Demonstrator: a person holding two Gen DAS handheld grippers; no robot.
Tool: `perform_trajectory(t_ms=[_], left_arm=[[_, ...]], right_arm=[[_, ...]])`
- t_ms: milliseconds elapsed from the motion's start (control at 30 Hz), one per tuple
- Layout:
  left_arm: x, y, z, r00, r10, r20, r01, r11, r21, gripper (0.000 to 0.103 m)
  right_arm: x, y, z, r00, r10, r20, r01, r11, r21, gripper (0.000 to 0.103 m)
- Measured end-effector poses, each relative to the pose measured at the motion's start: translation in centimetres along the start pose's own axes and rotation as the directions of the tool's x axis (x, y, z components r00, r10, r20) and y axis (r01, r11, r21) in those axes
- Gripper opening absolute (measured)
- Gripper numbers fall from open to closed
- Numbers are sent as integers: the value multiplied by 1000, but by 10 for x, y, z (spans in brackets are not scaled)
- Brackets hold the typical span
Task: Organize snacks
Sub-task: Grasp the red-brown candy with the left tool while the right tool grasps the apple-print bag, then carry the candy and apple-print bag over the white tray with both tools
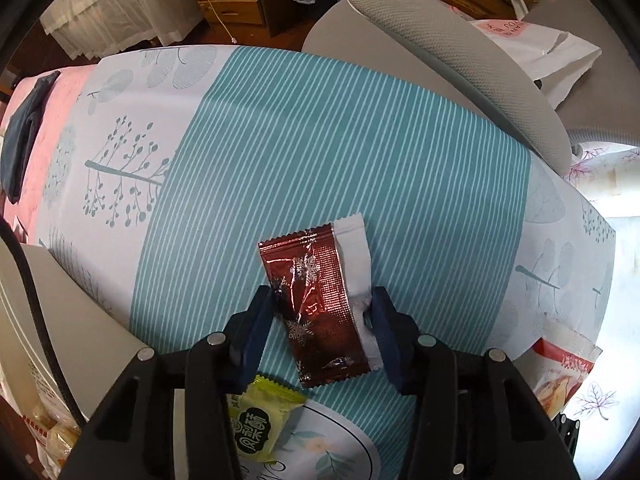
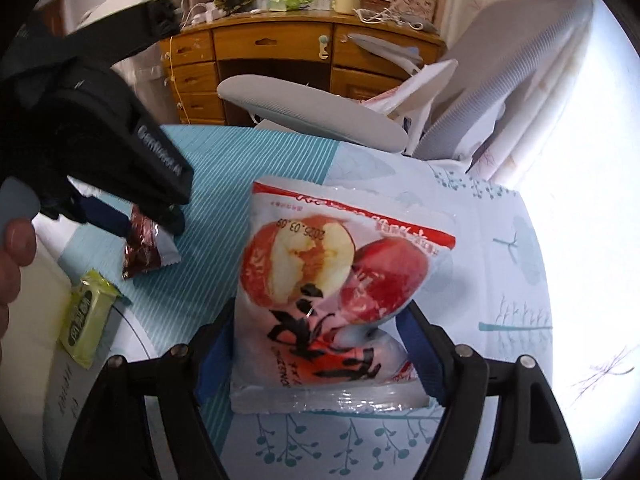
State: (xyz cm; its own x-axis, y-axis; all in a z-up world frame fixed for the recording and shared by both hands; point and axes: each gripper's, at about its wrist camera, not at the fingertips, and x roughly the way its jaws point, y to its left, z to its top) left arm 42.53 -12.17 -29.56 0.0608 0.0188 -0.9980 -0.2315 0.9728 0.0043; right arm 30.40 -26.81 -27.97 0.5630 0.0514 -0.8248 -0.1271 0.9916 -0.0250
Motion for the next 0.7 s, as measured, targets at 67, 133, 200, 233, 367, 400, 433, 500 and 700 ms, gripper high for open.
perform_trajectory(t_ms=[67,133,200,233,367,400,433,500,700], left_arm=[[-1,4,0,1000,-4,-2,4,1000,-2,44],[1,7,6,1000,-15,-12,15,1000,-12,41],[0,11,5,999,-25,-26,25,1000,-17,40],[0,11,4,999,-33,-35,32,999,-20,39],[-6,12,-7,998,-45,-52,43,999,-28,38],[-10,11,-10,998,-48,-50,46,998,-31,38],[-14,10,-12,998,-51,-46,50,998,-29,38],[-25,8,-19,997,-62,-35,62,998,-17,38],[-63,5,-49,996,-87,-20,88,996,17,38]], right_arm=[[0,-1,-1,1000,2,4,-3,1000,8,75],[-1,-2,-1,1000,2,1,-2,1000,9,73],[-1,-3,0,1000,10,-8,-9,1000,12,69],[-1,-4,-1,1000,16,-14,-16,1000,19,69],[-5,-11,-4,997,58,-54,-53,995,84,67],[-6,-11,-4,996,71,-62,-65,994,92,67],[-10,-12,-8,993,93,-77,-85,991,107,67],[-14,-13,-13,989,110,-103,-96,987,132,67],[-47,-7,-46,965,174,-196,-140,974,177,66]])
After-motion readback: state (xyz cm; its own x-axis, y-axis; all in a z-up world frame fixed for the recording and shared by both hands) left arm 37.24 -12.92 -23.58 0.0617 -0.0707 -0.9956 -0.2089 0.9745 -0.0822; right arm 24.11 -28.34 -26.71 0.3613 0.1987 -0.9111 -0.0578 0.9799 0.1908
